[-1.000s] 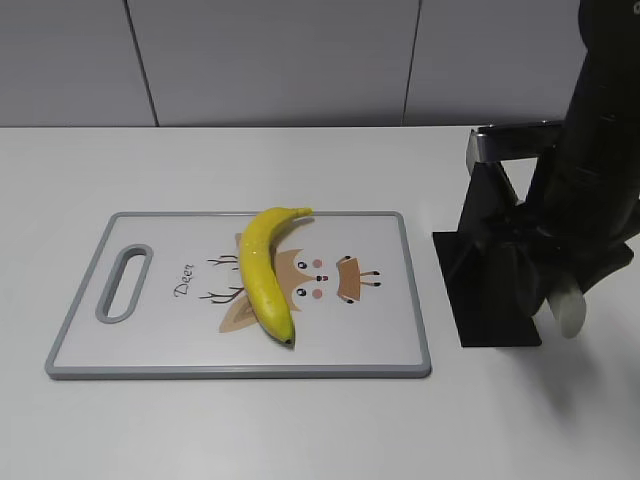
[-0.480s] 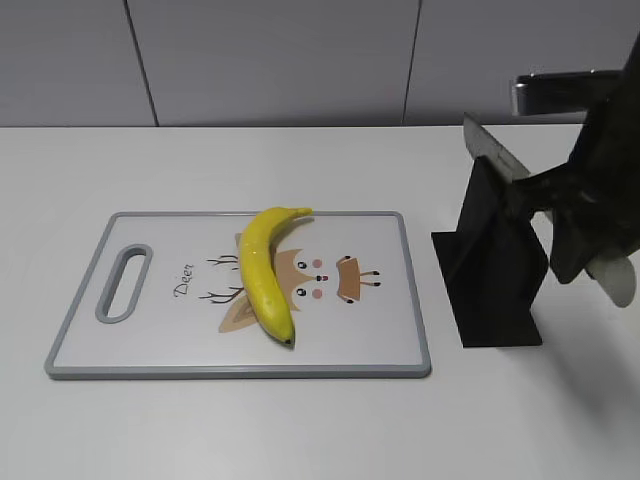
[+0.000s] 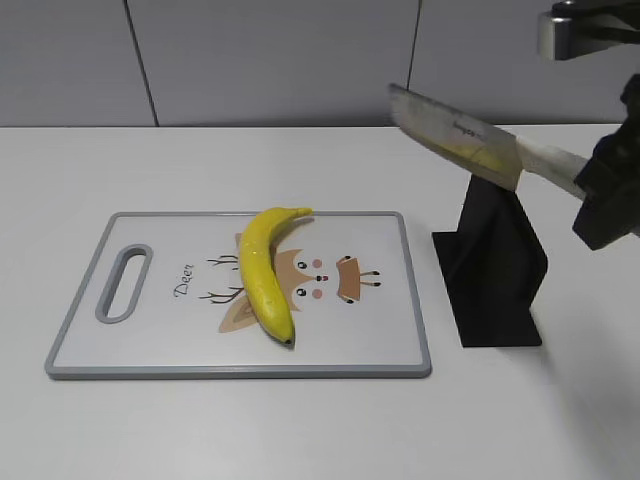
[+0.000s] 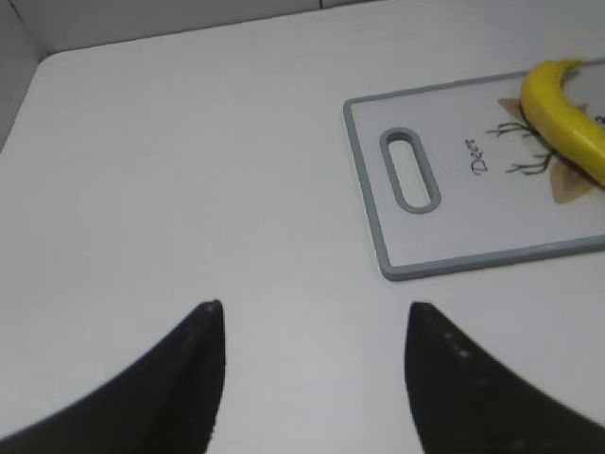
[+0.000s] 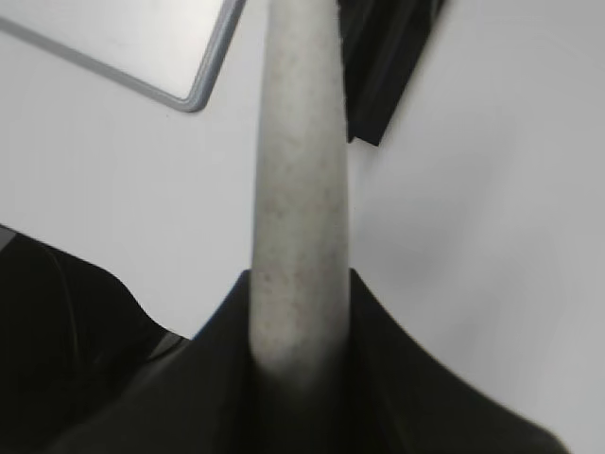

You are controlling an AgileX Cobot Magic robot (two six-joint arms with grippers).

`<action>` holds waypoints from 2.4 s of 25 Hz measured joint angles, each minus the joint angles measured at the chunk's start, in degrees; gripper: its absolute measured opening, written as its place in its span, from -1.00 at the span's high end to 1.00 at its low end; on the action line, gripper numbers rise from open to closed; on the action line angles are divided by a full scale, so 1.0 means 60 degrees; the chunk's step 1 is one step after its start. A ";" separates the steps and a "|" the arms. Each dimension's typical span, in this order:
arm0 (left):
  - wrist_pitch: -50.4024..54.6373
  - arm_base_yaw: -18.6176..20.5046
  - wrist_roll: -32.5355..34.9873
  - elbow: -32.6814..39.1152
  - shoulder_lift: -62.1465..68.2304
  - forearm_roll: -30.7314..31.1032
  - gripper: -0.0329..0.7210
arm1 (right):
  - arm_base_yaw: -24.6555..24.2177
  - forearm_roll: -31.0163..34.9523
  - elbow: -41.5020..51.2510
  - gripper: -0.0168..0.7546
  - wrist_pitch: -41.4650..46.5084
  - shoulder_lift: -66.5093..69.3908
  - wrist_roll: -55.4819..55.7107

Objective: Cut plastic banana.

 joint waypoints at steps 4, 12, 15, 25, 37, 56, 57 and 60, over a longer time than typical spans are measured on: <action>-0.0517 -0.0073 0.1163 -0.0302 0.1487 -0.0761 -0.65 | 0.0000 0.0678 -0.0010 0.49 -0.0090 -0.0008 -0.2231; -0.1643 -0.1179 0.3543 -0.1224 0.4804 -0.1645 -0.65 | 0.0000 0.0910 -0.0217 0.49 -0.0550 0.0275 -0.5579; -0.1734 -0.1570 0.4475 -0.1842 0.6194 -0.1739 -0.65 | 0.0000 0.0910 -0.0617 0.49 -0.0435 0.0790 -0.6096; -0.0945 -0.1675 0.8712 -0.5179 1.0751 -0.3398 -0.65 | 0.0000 0.0990 -0.2512 0.49 -0.0057 0.2950 -0.8625; -0.0150 -0.2240 1.1645 -0.8088 1.4391 -0.4492 -0.54 | 0.0000 0.2215 -0.4151 0.50 -0.0034 0.4701 -1.0293; -0.1275 -0.2722 1.1958 -0.8408 1.5953 -0.4286 0.69 | 0.0000 0.2599 -0.4167 0.49 -0.0479 0.5047 -1.0810; -0.1256 -0.2722 1.1958 -0.8408 1.5999 -0.4237 0.78 | 0.0000 0.2609 -0.4167 0.49 -0.0525 0.5095 -1.0818; -0.1198 -0.2722 1.1867 -0.8408 1.6151 -0.4118 0.86 | 0.0000 0.2609 -0.4167 0.49 -0.0640 0.5269 -1.0916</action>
